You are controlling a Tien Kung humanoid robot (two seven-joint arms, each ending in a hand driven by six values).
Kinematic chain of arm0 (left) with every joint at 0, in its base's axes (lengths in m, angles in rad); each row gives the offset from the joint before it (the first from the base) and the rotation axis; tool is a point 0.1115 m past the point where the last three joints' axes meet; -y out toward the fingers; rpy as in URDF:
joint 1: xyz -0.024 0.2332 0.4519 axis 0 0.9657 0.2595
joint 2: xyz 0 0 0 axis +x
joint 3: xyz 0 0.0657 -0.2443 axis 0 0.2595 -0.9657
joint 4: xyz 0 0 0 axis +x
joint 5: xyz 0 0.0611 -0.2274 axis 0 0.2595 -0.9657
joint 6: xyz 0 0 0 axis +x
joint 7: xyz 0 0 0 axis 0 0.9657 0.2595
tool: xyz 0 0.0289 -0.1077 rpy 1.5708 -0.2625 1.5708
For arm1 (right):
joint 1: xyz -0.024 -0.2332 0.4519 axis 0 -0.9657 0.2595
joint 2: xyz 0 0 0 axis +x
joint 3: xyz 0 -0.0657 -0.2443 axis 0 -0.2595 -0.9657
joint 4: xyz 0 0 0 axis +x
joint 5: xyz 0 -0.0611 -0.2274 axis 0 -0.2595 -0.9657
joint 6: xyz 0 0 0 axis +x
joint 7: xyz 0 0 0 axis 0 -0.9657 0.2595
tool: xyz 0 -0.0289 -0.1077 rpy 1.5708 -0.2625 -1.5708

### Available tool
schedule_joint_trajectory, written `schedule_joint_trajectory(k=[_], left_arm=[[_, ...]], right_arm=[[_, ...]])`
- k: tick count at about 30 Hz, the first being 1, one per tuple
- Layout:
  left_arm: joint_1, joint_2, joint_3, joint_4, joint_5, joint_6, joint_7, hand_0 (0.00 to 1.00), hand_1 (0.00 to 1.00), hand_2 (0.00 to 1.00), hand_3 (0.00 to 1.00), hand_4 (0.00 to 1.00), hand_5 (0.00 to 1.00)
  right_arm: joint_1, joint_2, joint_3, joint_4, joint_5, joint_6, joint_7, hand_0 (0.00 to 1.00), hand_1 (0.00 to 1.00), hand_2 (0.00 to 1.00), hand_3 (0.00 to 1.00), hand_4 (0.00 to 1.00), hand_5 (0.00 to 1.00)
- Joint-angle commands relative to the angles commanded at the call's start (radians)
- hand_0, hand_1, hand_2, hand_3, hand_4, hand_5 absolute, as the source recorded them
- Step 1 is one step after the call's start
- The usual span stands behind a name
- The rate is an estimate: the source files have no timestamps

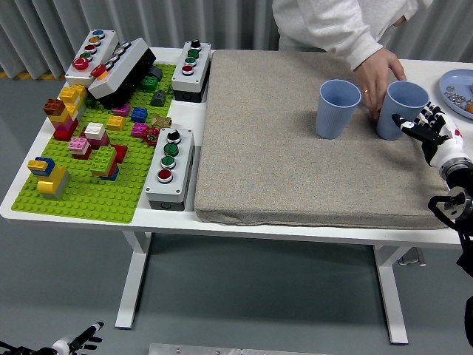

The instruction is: Pick cup pour cup place

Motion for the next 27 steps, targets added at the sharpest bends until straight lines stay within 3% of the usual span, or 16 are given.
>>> schedule_joint_trajectory(k=[7,8,13,14,19,20,25,27], left_arm=[[-0.003,0.0,0.002,0.0,-0.003,0.0,-0.001,0.885,0.842,0.893,0.801,0.665,0.998],[-0.003,0.0,0.003,0.0,-0.004,0.0,0.0,0.885,0.842,0.893,0.8,0.666,0.998],[-0.002,0.0,0.002,0.0,-0.005,0.0,-0.001,0.885,0.842,0.893,0.8,0.666,0.998],[-0.002,0.0,0.002,0.0,-0.004,0.0,0.0,0.885,0.842,0.893,0.8,0.667,0.998],[-0.001,-0.001,-0.007,0.0,0.004,0.0,0.001,0.885,0.842,0.893,0.8,0.667,0.998],[0.0,0.0,-0.006,0.0,0.004,0.0,0.001,0.885,0.842,0.893,0.8,0.667,0.998],[-0.001,0.001,0.001,0.0,-0.003,0.0,0.0,0.885,0.842,0.893,0.8,0.667,0.998],[-0.001,0.001,0.003,0.0,-0.005,0.0,0.0,0.885,0.842,0.893,0.8,0.667,0.998]], right_arm=[[0.006,0.0,-0.001,-0.009,0.001,-0.002,0.002,0.88,0.857,0.916,0.919,0.803,0.212],[0.006,0.0,-0.002,-0.01,0.001,-0.002,0.002,0.875,0.839,0.861,0.85,0.8,0.2],[0.004,0.001,0.002,-0.011,0.001,-0.009,0.004,0.875,0.839,0.861,0.85,0.8,0.2],[0.004,0.0,0.002,-0.011,0.001,-0.009,0.005,0.864,0.797,0.767,0.788,0.794,0.187],[0.001,0.001,0.002,-0.011,0.001,-0.015,0.006,0.864,0.797,0.767,0.788,0.794,0.187],[0.001,0.001,0.002,-0.011,0.0,-0.015,0.006,0.804,0.669,0.564,0.647,0.693,0.052],[0.002,0.0,0.0,-0.011,-0.002,-0.018,0.004,0.804,0.669,0.564,0.647,0.693,0.052],[0.002,0.0,0.001,-0.012,-0.004,-0.019,0.004,0.788,0.629,0.523,0.599,0.671,0.025]])
